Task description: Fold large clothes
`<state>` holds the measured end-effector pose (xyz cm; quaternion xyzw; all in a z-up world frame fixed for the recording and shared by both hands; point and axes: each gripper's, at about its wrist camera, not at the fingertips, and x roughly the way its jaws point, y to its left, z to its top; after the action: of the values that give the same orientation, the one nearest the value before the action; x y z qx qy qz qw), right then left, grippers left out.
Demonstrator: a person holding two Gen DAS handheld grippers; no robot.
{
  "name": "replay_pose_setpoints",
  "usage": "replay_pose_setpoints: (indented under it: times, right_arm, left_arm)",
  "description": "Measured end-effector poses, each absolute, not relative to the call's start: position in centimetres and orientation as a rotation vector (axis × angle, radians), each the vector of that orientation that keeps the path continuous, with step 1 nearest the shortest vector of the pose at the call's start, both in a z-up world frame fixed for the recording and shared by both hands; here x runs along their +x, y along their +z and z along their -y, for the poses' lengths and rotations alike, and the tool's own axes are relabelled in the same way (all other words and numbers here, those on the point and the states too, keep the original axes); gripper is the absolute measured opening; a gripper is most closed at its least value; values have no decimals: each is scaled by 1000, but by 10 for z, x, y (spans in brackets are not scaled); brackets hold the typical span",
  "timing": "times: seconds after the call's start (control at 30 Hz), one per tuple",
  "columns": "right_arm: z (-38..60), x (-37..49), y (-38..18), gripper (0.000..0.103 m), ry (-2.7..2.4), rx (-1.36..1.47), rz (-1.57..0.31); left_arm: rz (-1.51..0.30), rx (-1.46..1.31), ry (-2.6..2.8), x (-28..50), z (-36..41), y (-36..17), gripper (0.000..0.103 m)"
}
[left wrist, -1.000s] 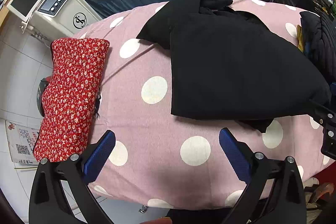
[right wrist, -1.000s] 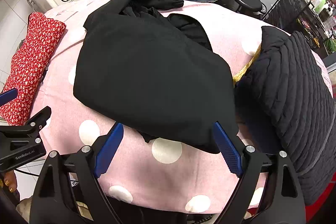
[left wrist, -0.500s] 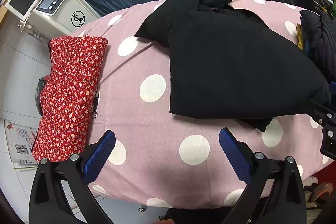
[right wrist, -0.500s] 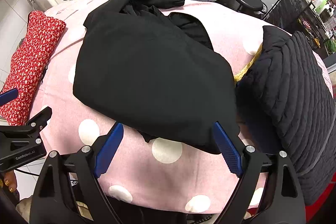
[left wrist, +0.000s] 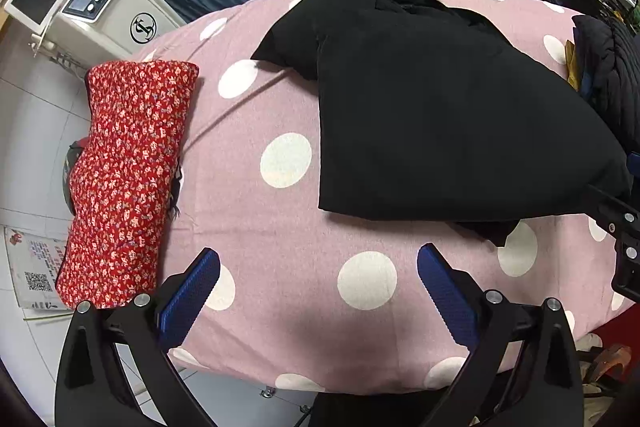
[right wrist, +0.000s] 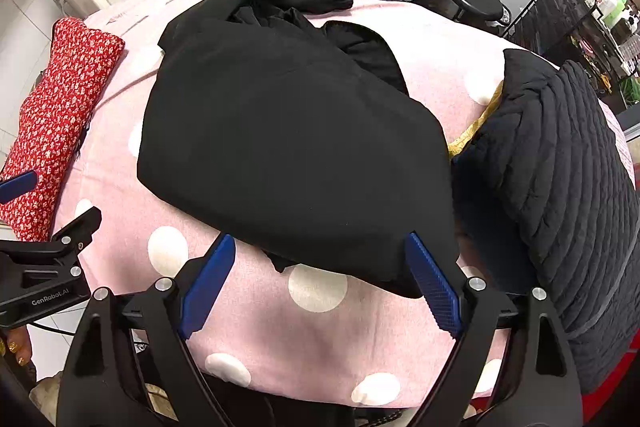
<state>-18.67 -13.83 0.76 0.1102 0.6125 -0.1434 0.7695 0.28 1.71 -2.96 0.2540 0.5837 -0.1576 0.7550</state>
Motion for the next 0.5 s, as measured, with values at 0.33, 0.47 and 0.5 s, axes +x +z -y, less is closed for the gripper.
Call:
replay_pose_setpoints:
  times: [0.33, 0.47, 0.5]
  right_arm:
    - [154, -181, 1, 86, -296, 297, -1295]
    - [177, -166, -2, 86, -291, 305, -1278]
    - [183, -163, -3, 86, -291, 310, -1272]
  left_arm:
    - [-1309, 492, -394, 26, -18, -39, 97]
    - [-1282, 420, -390, 61, -14, -28, 97]
    - [-1259, 392, -383, 74, -10, -23, 97]
